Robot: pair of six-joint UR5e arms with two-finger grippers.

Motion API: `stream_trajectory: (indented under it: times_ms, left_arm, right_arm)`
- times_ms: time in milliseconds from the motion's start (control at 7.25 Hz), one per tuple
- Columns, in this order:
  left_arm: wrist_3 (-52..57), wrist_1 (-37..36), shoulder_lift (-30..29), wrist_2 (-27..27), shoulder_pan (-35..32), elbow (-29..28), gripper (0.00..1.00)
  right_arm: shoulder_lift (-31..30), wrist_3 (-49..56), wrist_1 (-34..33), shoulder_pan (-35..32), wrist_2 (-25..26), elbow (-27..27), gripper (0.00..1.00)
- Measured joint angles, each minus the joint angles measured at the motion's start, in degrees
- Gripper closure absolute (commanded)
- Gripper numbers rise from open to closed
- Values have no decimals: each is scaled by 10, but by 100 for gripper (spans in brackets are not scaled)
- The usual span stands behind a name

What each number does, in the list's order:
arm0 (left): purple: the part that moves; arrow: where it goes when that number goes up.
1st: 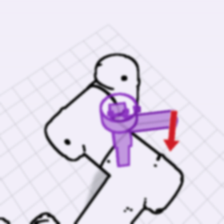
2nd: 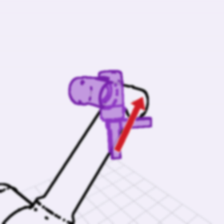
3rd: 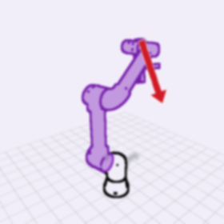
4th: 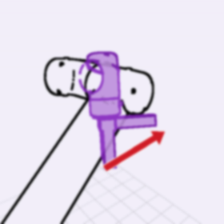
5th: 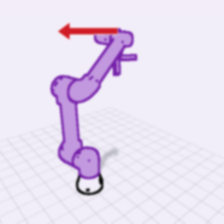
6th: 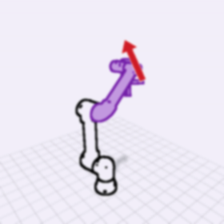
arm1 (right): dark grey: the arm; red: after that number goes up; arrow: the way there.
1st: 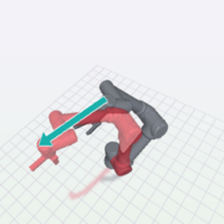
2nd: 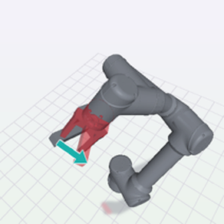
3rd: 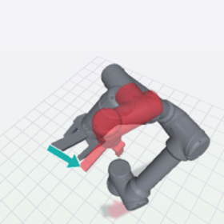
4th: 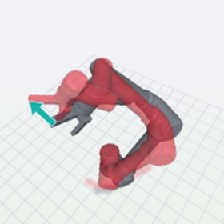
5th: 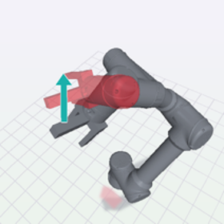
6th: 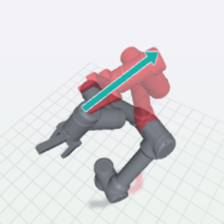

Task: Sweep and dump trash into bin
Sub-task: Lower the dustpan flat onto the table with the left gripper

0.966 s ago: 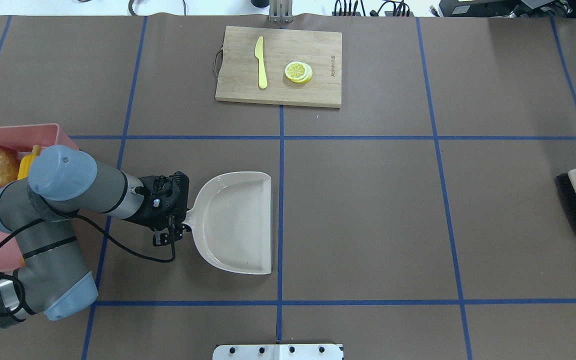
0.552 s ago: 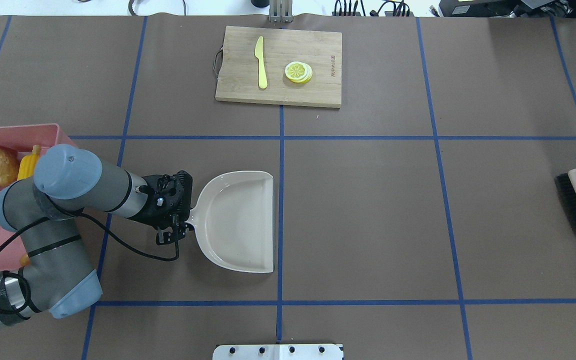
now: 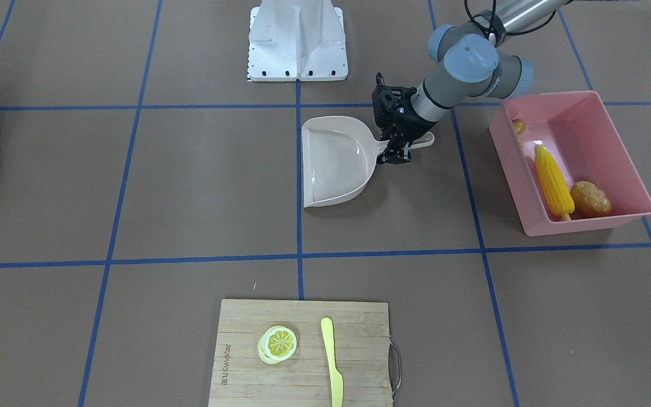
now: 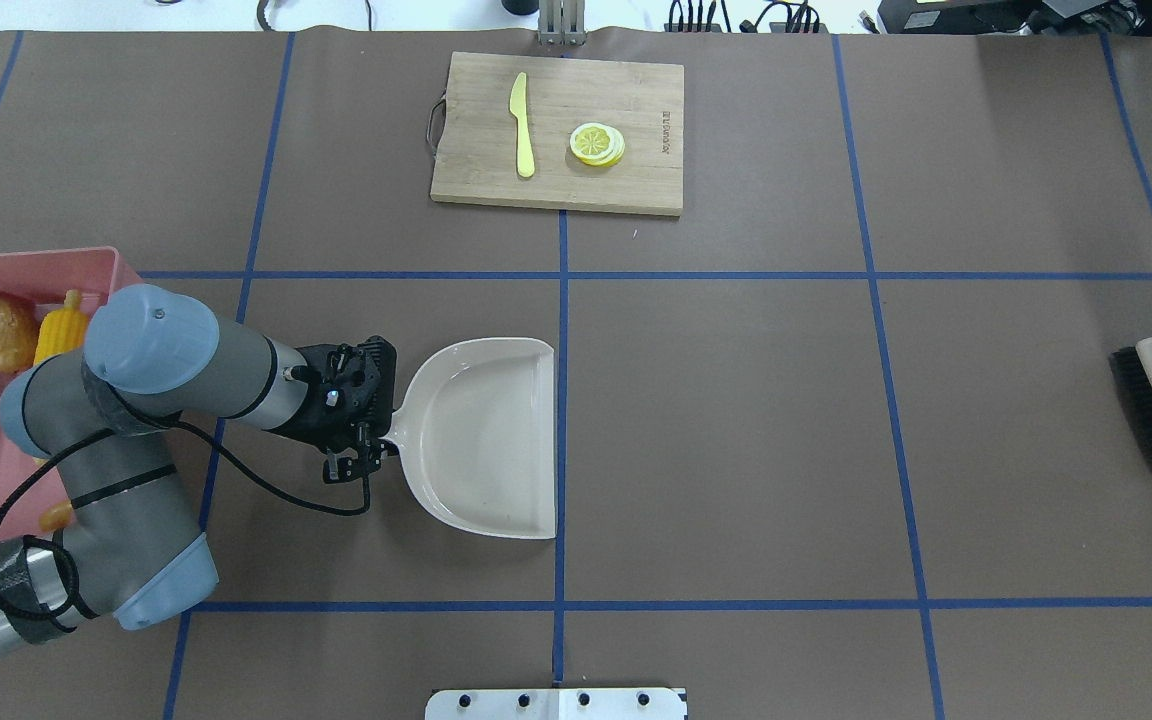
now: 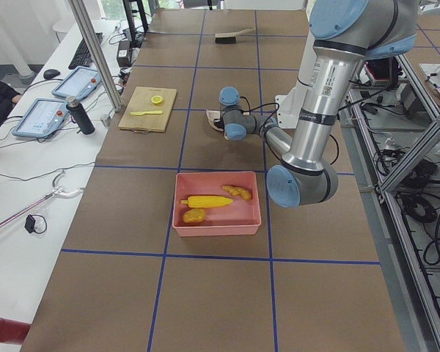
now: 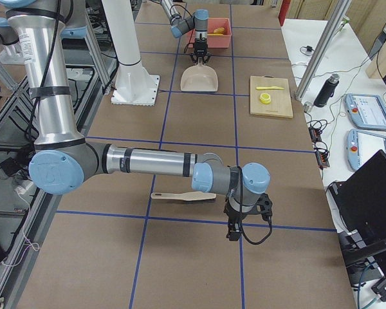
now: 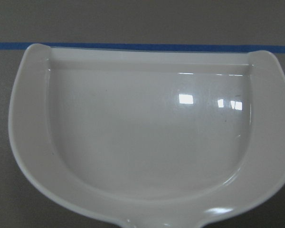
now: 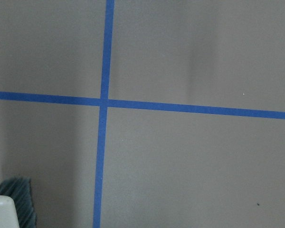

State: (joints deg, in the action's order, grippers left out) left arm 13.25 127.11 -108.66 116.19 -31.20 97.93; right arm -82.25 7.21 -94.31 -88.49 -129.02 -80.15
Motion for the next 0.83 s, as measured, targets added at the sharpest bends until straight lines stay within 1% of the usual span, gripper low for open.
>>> stream_trajectory:
  times_ms: [138,552,828]
  left_arm:
    - [0,1,0,-4,0,-2,2]
    - [-4,2,5,-6,-2,5,2]
    - [-7,1,19,-7,-4,33,2]
  right_arm:
    - [1,0,0,0,0,0,0]
    - [1,0,0,1,0,0,0]
    - [2,0,0,2,0,0,0]
